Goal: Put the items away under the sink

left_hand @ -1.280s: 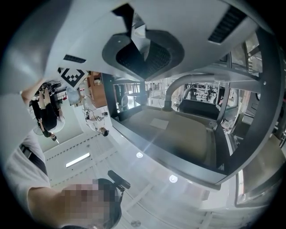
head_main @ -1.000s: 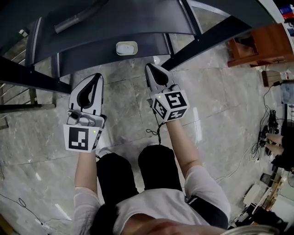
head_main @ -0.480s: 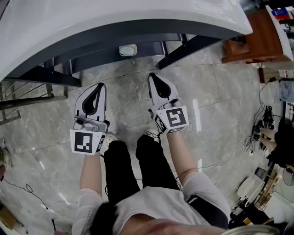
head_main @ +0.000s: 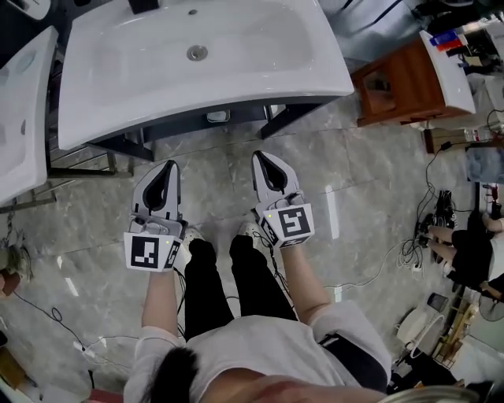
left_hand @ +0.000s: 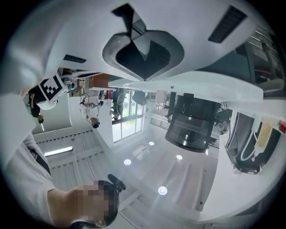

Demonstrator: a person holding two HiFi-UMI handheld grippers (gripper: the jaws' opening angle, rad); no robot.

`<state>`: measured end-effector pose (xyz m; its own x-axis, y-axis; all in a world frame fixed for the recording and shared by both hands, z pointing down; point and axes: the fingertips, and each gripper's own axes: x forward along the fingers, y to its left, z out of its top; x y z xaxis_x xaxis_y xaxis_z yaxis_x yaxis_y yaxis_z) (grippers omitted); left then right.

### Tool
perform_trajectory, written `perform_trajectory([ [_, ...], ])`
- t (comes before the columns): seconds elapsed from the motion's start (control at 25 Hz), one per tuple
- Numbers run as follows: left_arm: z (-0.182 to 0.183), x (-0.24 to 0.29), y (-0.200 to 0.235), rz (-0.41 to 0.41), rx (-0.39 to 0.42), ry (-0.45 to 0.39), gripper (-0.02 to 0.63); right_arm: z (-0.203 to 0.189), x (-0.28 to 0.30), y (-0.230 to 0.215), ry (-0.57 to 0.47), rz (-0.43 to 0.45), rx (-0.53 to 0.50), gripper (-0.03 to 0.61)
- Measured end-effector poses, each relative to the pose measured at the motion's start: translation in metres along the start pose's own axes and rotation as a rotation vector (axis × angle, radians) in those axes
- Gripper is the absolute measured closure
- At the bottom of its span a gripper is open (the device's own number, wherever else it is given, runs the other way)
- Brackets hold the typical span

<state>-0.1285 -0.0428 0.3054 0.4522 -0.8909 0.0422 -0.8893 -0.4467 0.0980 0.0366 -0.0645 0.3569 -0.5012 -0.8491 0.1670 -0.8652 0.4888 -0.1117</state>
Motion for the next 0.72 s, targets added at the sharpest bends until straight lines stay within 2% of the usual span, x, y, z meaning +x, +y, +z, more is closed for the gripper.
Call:
perform_trajectory([
  [0.36, 0.127, -0.011, -0.021, -0.009, 0.022, -0.04, 0.606, 0.134, -0.033, 0.012, -0.035, 0.008, -0.037, 0.568],
  [0.52, 0.164, -0.013, -0.025, 0.0, 0.022, -0.07, 0.606, 0.171, -0.042, 0.013, -0.029, -0.005, -0.072, 0.566],
  [0.72, 0.2, -0.019, -0.033, -0.003, 0.032, -0.092, 0.606, 0.216, -0.055, 0.012, -0.074, -0.018, -0.07, 0.568],
])
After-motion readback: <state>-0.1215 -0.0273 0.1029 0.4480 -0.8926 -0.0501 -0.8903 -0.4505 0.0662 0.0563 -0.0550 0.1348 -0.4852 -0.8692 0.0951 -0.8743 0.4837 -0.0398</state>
